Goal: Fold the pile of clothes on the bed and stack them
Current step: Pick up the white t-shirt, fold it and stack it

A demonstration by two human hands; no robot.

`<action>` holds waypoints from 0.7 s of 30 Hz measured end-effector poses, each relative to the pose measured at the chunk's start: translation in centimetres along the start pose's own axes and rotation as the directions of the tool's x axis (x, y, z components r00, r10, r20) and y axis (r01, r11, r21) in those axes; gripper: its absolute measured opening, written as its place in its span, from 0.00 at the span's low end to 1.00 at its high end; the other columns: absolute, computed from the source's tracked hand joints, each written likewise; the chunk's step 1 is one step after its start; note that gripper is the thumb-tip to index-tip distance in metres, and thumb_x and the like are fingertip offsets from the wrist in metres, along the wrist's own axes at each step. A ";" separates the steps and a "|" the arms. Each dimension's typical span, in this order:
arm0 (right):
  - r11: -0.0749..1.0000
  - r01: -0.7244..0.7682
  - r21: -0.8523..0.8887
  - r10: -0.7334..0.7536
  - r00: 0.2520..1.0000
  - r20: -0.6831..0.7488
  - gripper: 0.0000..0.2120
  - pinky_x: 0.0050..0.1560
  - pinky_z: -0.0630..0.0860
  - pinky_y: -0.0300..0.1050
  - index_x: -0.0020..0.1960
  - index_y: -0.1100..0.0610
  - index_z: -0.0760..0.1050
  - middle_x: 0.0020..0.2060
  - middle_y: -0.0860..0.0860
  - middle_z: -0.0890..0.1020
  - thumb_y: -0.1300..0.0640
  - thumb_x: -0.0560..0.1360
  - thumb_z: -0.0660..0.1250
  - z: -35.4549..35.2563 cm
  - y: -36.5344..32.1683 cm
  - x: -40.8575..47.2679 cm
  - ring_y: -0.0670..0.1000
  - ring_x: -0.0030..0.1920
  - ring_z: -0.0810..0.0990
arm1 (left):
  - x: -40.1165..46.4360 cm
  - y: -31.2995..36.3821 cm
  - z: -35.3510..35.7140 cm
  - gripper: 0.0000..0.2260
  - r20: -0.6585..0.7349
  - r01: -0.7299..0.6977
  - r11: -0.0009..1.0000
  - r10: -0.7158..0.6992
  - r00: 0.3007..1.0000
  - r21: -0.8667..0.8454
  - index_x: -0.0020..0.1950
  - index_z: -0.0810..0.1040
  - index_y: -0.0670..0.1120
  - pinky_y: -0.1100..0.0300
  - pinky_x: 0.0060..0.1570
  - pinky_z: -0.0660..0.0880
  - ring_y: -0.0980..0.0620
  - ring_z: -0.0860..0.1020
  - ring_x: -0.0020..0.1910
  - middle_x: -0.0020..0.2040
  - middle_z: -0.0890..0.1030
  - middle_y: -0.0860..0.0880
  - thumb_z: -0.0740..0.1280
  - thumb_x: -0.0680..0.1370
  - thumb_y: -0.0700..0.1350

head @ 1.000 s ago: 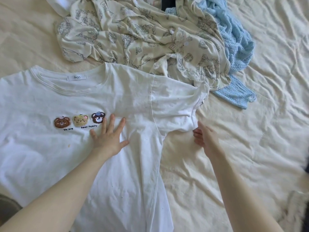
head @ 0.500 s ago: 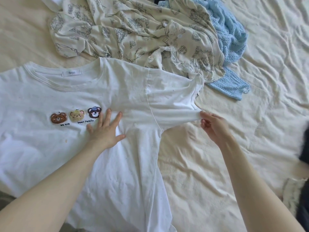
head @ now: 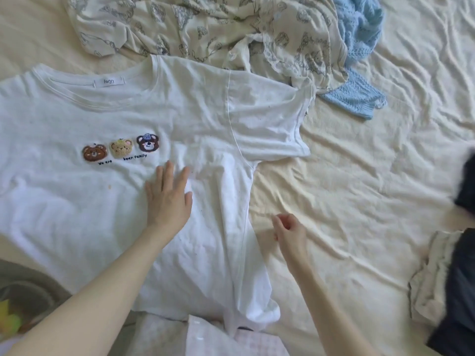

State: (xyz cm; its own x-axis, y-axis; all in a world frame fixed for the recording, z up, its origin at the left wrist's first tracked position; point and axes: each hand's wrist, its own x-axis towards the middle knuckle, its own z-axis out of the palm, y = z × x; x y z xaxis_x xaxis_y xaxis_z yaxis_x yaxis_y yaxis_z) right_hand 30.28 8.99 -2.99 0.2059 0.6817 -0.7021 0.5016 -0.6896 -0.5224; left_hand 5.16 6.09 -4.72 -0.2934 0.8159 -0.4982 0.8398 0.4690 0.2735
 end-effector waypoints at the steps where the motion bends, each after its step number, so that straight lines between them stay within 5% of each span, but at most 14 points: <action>1: 1.000 0.010 -0.029 -0.009 0.999 0.034 0.07 0.38 0.71 0.45 0.39 0.58 0.75 0.30 0.48 0.75 0.58 0.75 0.65 0.6 1.0 -1.6 0.49 0.34 0.74 | -2.1 0.4 1.0 0.25 -0.011 -0.009 1.000 0.009 1.000 -0.029 0.75 0.61 0.47 0.39 0.69 0.52 0.41 0.50 0.76 0.77 0.52 0.42 0.61 0.79 0.43; 4: 0.947 0.211 -0.242 -0.181 0.973 0.141 0.10 0.35 0.68 0.38 0.37 0.56 0.72 0.32 0.45 0.74 0.53 0.74 0.68 1.9 3.8 -6.6 0.44 0.32 0.72 | -9.2 1.0 3.6 0.24 -0.013 -0.059 0.997 0.058 0.998 -0.057 0.71 0.69 0.45 0.35 0.68 0.57 0.37 0.57 0.74 0.75 0.60 0.39 0.66 0.75 0.39; 7: 0.608 0.569 -0.553 -0.503 0.816 0.287 0.16 0.31 0.73 0.44 0.40 0.59 0.74 0.36 0.50 0.76 0.49 0.65 0.77 2.5 6.8 -10.4 0.51 0.33 0.76 | -14.8 1.1 5.5 0.25 0.014 -0.094 0.992 0.095 0.995 -0.079 0.68 0.74 0.46 0.33 0.64 0.63 0.33 0.62 0.71 0.72 0.65 0.37 0.71 0.71 0.35; 10: 0.369 0.606 -0.704 -0.522 0.763 0.383 0.24 0.29 0.74 0.47 0.39 0.57 0.76 0.36 0.51 0.77 0.43 0.53 0.81 2.3 9.0 -12.3 0.54 0.34 0.77 | -17.3 1.0 6.7 0.25 0.086 -0.084 0.990 0.094 0.992 -0.110 0.73 0.66 0.50 0.40 0.70 0.58 0.37 0.52 0.75 0.76 0.55 0.41 0.64 0.77 0.36; 12: 0.309 0.590 -0.746 -0.535 0.757 0.377 0.20 0.29 0.73 0.47 0.39 0.56 0.77 0.36 0.52 0.78 0.51 0.53 0.81 1.7 10.1 -12.2 0.55 0.33 0.77 | -17.8 0.8 7.3 0.25 0.119 -0.076 0.995 0.083 0.989 -0.065 0.76 0.56 0.54 0.48 0.74 0.49 0.42 0.42 0.76 0.78 0.45 0.44 0.56 0.80 0.39; 14: 0.468 0.523 -0.712 -0.503 0.820 0.272 0.11 0.31 0.69 0.47 0.42 0.58 0.75 0.36 0.52 0.77 0.59 0.64 0.76 0.9 11.0 -11.8 0.57 0.35 0.78 | -17.9 0.9 7.7 0.26 0.096 -0.082 0.994 0.089 0.991 -0.069 0.76 0.54 0.54 0.51 0.74 0.46 0.43 0.40 0.76 0.78 0.43 0.45 0.55 0.81 0.39; 17: 0.837 0.254 -0.484 -0.239 0.966 0.093 0.03 0.33 0.62 0.48 0.50 0.56 0.70 0.35 0.50 0.76 0.57 0.78 0.61 -1.4 11.6 -10.9 0.58 0.39 0.77 | -18.3 1.5 7.9 0.25 0.039 -0.077 0.991 0.082 0.996 -0.113 0.75 0.59 0.52 0.51 0.74 0.49 0.43 0.44 0.77 0.78 0.48 0.44 0.56 0.80 0.37; 21: 0.941 0.242 -0.236 -0.251 0.968 -0.009 0.05 0.33 0.68 0.48 0.46 0.52 0.70 0.33 0.52 0.80 0.52 0.80 0.59 -5.4 12.4 -10.6 0.55 0.33 0.75 | -20.9 3.0 9.7 0.26 0.028 -0.161 0.978 0.166 0.986 -0.133 0.76 0.58 0.51 0.48 0.74 0.51 0.43 0.45 0.77 0.78 0.49 0.44 0.56 0.79 0.36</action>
State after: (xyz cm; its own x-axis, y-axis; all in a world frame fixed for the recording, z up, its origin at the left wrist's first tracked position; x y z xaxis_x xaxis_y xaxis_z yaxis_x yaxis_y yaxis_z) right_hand 38.90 -5.45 0.58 0.0805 0.8352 -0.5440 0.7200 -0.4261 -0.5477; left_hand 18.21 -12.83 -1.50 -0.1369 0.8725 -0.4691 0.8079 0.3724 0.4568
